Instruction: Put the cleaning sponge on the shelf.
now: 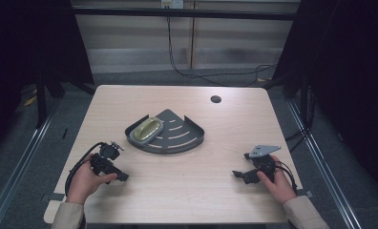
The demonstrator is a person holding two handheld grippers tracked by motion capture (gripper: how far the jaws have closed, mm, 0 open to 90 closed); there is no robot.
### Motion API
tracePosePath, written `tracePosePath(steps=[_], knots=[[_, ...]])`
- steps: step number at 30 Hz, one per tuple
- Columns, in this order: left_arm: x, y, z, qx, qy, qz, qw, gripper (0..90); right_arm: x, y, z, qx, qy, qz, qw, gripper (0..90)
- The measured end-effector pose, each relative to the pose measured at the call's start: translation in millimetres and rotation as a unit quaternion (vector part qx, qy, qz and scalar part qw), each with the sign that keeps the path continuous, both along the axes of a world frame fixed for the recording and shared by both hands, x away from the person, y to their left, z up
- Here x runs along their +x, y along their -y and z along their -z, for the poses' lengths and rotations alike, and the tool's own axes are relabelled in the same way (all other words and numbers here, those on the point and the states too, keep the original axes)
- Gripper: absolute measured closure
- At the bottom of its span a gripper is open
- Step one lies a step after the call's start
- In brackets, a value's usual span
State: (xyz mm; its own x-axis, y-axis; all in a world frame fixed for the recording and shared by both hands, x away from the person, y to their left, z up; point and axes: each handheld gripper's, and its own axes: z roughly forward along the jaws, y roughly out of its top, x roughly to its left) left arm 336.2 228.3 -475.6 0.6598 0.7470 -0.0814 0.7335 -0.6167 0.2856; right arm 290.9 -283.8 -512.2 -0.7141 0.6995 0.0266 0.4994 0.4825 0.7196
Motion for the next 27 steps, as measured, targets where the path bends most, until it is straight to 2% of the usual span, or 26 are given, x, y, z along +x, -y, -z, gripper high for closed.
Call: tracePosePath(steps=[8, 16, 23, 27], knots=[[-6.9, -0.9, 3.1, -0.008, 0.025, 0.003, 0.9997, 12.9, 0.0, 0.0, 0.0, 0.0, 0.0, 0.0, 1.0, 11.4], [-12.4, 1.2, 6.0, -0.004, 0.04, 0.006, 0.9992, 9.1, 0.0, 0.0, 0.0, 0.0, 0.0, 0.0, 1.0, 11.3], [-16.9, 1.8, 10.9, -0.012, 0.052, 0.014, 0.9985, 0.0, 0.0, 0.1, 0.0, 0.0, 0.0, 0.0, 1.0, 11.4], [-19.5, 0.0, 12.2, -0.024, 0.06, 0.008, 0.9979, 0.0, 0.0, 0.1, 0.0, 0.0, 0.0, 0.0, 1.0, 11.4]])
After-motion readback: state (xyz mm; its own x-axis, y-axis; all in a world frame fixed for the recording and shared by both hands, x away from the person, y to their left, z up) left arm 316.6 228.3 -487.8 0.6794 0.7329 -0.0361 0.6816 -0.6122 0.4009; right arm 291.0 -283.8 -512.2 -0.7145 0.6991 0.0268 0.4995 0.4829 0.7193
